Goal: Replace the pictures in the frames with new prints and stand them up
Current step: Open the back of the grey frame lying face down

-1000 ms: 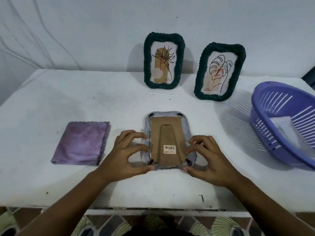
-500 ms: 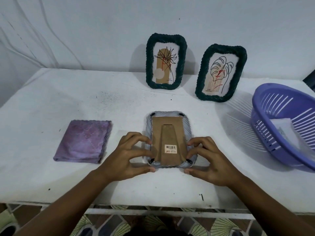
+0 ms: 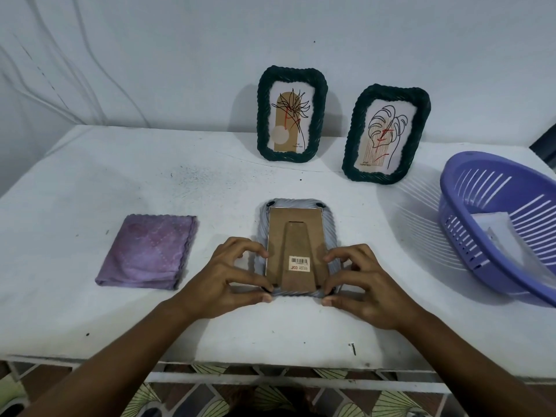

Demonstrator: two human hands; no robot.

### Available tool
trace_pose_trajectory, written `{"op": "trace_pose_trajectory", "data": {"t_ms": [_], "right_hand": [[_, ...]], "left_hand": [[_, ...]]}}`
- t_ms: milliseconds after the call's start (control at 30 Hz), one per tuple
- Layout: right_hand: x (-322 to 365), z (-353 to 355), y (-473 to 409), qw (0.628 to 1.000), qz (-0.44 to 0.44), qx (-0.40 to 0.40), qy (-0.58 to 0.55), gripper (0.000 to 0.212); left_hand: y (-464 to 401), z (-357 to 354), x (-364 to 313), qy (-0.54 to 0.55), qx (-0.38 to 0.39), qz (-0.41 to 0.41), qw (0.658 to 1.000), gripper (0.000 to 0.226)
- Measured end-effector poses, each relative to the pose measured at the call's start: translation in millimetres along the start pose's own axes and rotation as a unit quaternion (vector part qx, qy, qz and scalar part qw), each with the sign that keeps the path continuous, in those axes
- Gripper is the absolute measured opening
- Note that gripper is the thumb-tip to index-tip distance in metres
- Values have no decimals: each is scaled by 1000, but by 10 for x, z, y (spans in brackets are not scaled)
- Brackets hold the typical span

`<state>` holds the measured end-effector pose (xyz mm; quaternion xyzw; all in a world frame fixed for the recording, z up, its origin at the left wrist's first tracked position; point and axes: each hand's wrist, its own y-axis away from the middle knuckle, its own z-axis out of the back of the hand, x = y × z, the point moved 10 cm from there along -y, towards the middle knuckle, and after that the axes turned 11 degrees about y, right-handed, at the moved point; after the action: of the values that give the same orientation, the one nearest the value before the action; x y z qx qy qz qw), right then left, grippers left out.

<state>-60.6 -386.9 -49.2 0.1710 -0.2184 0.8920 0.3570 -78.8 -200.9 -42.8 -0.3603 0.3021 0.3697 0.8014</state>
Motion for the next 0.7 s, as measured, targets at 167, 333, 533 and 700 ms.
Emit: {"op": "trace_pose_trajectory", "data": {"t_ms": [167,333,533,700], "right_hand": [[-37,34,-15,999,-22,-4,-25,23],[-348,193,-164,989,-125,-68,-35,13],[-632,134,-382,981,-175,-80,29,21],[-610,93,-380,978,-174,-76,83,33]], "left_hand": [[-10,94,96,66,-30,59,996,30],[-196,206,116,28,-162,155,974,57],[-456,-131,4,-162,-188,231,941,74],[-490,-179,10,-233,-238,260,906,77]]}}
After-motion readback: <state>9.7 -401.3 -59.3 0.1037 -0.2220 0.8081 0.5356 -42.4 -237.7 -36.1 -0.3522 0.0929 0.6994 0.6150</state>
